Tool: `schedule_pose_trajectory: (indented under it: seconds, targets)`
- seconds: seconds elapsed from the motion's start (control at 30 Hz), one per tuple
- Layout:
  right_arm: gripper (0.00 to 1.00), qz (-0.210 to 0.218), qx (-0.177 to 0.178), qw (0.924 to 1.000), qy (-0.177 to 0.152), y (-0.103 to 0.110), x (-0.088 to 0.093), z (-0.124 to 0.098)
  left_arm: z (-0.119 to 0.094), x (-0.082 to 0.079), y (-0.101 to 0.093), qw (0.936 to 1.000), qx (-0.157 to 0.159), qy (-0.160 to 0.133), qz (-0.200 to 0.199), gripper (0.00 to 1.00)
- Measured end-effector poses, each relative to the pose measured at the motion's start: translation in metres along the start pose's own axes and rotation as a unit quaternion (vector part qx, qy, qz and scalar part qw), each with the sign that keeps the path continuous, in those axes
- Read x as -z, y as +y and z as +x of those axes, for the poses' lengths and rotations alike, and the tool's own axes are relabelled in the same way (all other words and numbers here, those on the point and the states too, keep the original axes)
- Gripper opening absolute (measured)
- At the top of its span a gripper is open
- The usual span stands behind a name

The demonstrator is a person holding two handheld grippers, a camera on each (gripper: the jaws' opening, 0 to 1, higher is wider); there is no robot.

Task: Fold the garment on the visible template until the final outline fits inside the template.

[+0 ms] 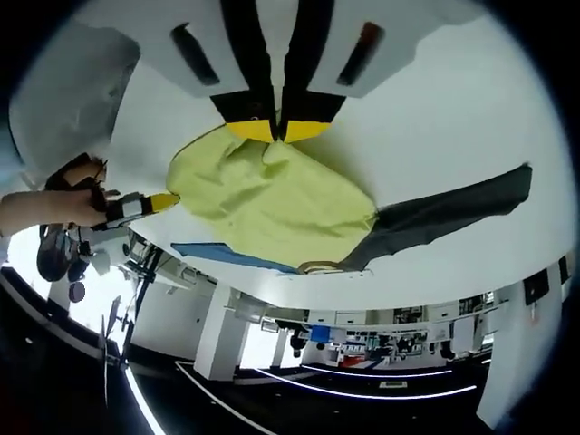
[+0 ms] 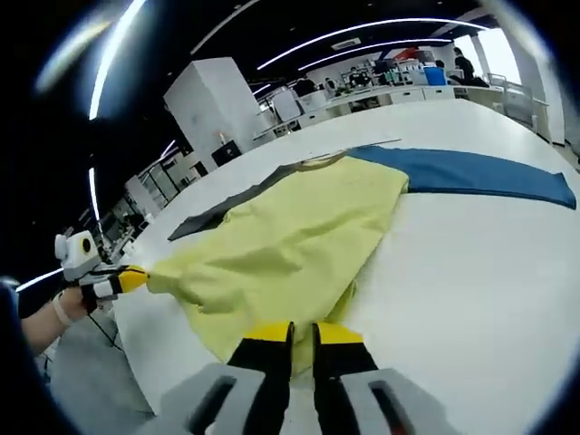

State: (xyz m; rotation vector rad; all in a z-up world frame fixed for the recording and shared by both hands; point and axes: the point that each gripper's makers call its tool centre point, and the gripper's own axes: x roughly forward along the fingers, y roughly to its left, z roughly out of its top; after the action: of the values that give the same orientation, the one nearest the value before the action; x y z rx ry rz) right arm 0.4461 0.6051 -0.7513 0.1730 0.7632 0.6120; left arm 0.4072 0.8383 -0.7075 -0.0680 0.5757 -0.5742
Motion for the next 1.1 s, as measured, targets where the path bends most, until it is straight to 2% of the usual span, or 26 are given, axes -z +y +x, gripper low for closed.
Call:
schedule_pose_trajectory:
  seconds: [0.03,0.17,0.3,0.4,0.5,0.77,0.93,1.1]
  targets:
    - [0.00,-0.007,0.000,0.9999,-0.012,0.002,-0.006,-0.001,0.000,0.000,0.001,1.0000,0.000,0.000,0.000,0.00]
    - [0.00,-0.009,-0.017,0.9995,-0.023,0.017,-0.024,-0.006,0.001,0.000,0.004,1.0000,0.001,-0.002,-0.007,0.00]
    - [0.00,-0.029,-0.031,0.9981,-0.044,0.034,-0.055,-0.006,0.001,-0.003,0.007,0.9999,-0.001,-0.007,-0.013,0.00]
    - [0.00,-0.041,-0.043,0.9971,-0.047,0.047,-0.074,0.003,0.002,-0.004,0.010,0.9998,-0.001,-0.009,-0.019,0.00]
    - [0.00,-0.049,-0.049,0.9965,-0.045,0.054,-0.085,0.015,0.002,-0.003,0.011,0.9997,-0.001,-0.010,-0.023,0.00]
    - [0.00,-0.061,-0.057,0.9964,-0.016,0.065,-0.094,0.062,0.005,0.001,0.017,0.9993,-0.004,-0.010,-0.037,0.00]
    - [0.00,-0.071,-0.055,0.9959,0.011,0.066,-0.087,0.088,0.005,0.006,0.020,0.9986,-0.007,-0.010,-0.051,0.00]
    - [0.00,-0.070,-0.052,0.9958,0.029,0.064,-0.079,0.104,0.006,0.010,0.022,0.9980,-0.008,-0.009,-0.062,0.00]
